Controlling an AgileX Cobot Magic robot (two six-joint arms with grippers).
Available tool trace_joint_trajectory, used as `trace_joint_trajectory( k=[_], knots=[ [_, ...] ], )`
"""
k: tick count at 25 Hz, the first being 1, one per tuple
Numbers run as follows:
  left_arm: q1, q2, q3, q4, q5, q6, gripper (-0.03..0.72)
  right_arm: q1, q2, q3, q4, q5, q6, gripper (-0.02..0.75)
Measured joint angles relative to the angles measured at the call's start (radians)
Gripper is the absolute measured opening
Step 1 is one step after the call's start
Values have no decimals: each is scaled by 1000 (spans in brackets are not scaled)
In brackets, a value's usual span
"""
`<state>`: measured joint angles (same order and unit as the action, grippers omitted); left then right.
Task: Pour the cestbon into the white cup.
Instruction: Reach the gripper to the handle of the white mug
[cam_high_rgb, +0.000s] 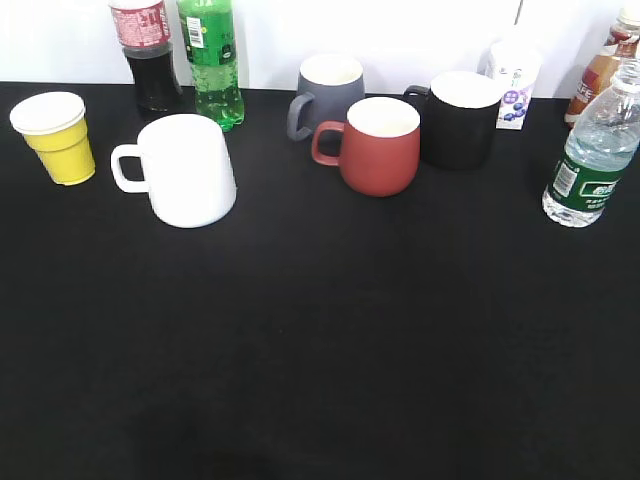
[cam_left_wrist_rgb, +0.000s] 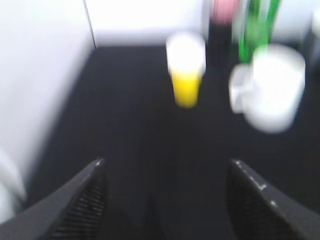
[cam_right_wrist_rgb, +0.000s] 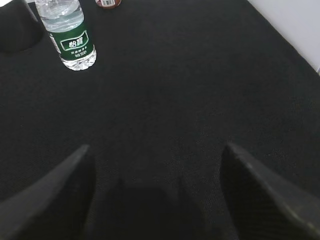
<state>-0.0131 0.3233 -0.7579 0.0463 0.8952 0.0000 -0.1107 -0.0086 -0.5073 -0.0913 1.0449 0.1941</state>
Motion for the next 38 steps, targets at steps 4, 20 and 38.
trace_joint_trajectory(
  k=[4, 20, 38],
  knots=[
    [-1, 327, -156, -74, -456, 73, 560, 0, 0, 0, 0, 0, 0, 592],
    [-327, 1222, 424, -181, -1774, 57, 492, 0, 0, 0, 0, 0, 0, 592],
    [-258, 1567, 169, -137, -1870, 48, 491, 0, 0, 0, 0, 0, 0, 592]
  ],
)
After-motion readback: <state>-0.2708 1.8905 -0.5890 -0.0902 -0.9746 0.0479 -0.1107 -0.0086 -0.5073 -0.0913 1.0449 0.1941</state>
